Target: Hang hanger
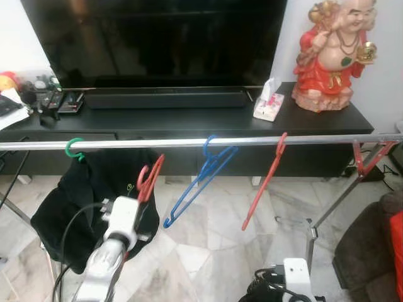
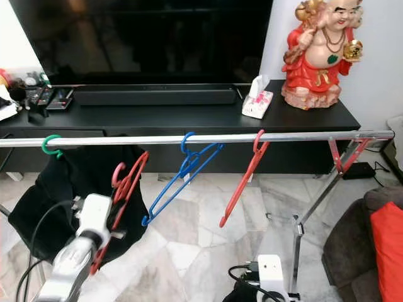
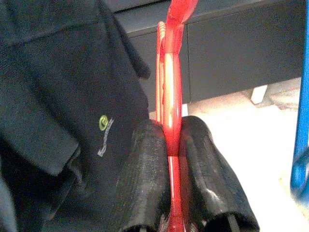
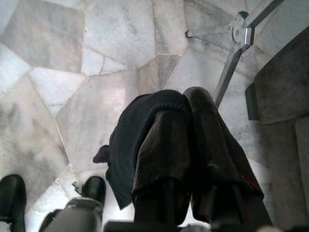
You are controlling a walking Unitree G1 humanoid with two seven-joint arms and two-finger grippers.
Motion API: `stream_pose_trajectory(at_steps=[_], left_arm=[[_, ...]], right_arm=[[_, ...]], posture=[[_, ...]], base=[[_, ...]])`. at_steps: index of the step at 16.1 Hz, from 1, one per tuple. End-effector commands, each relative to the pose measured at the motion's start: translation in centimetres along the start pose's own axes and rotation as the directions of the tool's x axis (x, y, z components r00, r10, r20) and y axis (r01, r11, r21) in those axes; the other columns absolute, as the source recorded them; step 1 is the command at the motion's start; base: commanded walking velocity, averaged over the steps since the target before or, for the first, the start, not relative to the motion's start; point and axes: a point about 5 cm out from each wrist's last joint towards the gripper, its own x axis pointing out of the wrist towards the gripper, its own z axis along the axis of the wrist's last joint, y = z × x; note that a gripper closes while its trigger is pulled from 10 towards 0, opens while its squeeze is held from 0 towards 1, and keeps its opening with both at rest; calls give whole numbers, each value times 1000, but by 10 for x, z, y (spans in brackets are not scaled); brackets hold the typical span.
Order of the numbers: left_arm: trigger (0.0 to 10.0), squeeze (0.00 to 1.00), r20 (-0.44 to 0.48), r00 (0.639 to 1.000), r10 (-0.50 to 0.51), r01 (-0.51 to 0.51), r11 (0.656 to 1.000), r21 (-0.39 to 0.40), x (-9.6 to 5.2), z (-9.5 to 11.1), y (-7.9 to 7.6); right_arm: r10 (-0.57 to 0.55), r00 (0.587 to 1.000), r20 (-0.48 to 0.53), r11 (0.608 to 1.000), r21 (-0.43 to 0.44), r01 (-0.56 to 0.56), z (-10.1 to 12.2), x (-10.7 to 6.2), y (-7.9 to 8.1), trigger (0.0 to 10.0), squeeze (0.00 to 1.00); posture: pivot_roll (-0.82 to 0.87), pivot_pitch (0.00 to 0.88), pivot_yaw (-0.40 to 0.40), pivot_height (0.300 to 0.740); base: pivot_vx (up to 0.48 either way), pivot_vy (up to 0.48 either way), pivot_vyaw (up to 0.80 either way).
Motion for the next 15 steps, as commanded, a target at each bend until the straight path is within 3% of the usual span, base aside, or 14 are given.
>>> stream_pose_trajectory(at_steps=[1,5,7,9,11,15], left_arm=[[10000,0,-22,1000,5,-5,1000,26,-6,-6,2],[10000,0,-270,963,27,-22,999,23,-23,-59,-1],[10000,0,-349,937,34,-30,999,17,-30,-73,-3],[10000,0,-450,891,60,-49,998,37,-40,-91,-2],[10000,0,-589,804,79,-63,997,48,-62,-117,-8],[10000,0,-683,725,89,-55,996,72,-85,-135,-11]], right_arm=[[-7,1000,22,1000,6,7,5,1,-1,10000,0],[-9,1000,17,1000,4,9,3,1,-5,10000,0],[-17,1000,18,1000,6,17,4,2,-9,10000,0],[-22,1000,18,1000,7,22,5,3,-12,10000,0],[-23,1000,20,1000,-1,23,7,4,-11,10000,0],[-18,999,30,1000,-4,18,10,4,-7,10000,0]], posture=[[-49,0,-2,740],[-57,0,0,740],[-59,0,2,740],[-62,0,0,740],[-69,0,2,740],[-64,0,-4,740]], base=[[0,0,0],[0,0,0],[0,0,0],[0,0,0],[0,0,0],[0,0,0]])
